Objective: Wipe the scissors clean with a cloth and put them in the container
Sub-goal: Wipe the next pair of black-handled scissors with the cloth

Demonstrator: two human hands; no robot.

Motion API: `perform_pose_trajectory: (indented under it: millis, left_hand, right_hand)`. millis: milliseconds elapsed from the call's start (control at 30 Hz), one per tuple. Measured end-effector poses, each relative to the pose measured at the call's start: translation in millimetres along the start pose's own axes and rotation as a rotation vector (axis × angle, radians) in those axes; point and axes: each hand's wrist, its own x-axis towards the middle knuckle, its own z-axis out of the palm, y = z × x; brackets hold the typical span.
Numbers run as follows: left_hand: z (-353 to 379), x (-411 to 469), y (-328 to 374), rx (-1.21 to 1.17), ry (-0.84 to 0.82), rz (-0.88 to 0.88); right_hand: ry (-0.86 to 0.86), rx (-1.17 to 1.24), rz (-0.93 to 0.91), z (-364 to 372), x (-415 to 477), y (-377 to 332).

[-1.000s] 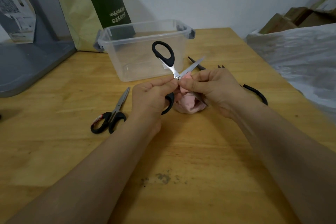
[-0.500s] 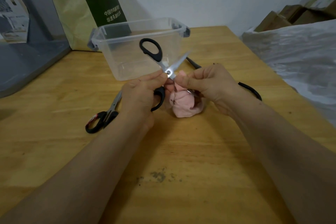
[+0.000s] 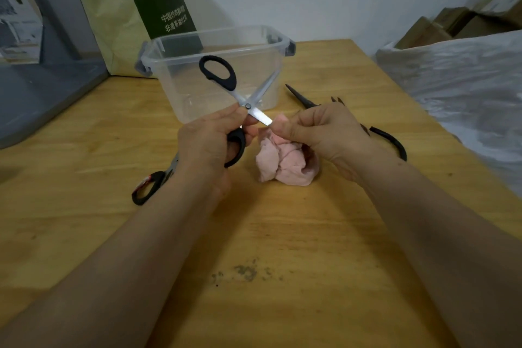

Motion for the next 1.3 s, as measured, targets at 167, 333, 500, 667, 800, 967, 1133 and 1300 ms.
perform_pose_trajectory:
  millis: [167, 333, 500, 667, 800, 967, 1133, 1300]
  left_hand:
    - [4, -2, -3, -0.008, -0.023, -0.026]
    - [-2, 2, 0, -0.086, 0.103, 0.014]
    - [-3, 1, -3, 0.114, 0.102, 0.142]
    - [7, -5, -10, 0.162, -0.004, 0.037]
    - [10, -9, -12, 0.153, -0.053, -0.01]
    - [13, -13, -12, 0.126, -0.114, 0.002]
    - [12, -13, -13, 0.092, -0.133, 0.009]
    - [14, -15, -13, 0.125, -0.139, 0.002]
  right_hand:
    - [-0.019, -0.018, -0.011, -1, 2, -1]
    - [-0.008, -0.075, 0.045, -12, -1, -2]
    - [0.301, -0.106, -0.1, -28, -2, -6]
    - [0.289, -0.462, -0.259, -14, 5, -3]
    - [0.303, -0.574, -0.343, -4, 7, -1]
    - [0.322, -0.558, -0.407, 3, 6, 1]
    - [0.22, -0.582, -0.417, 12, 2, -1]
    - [0.298, -0.508, -0.345, 7, 5, -1]
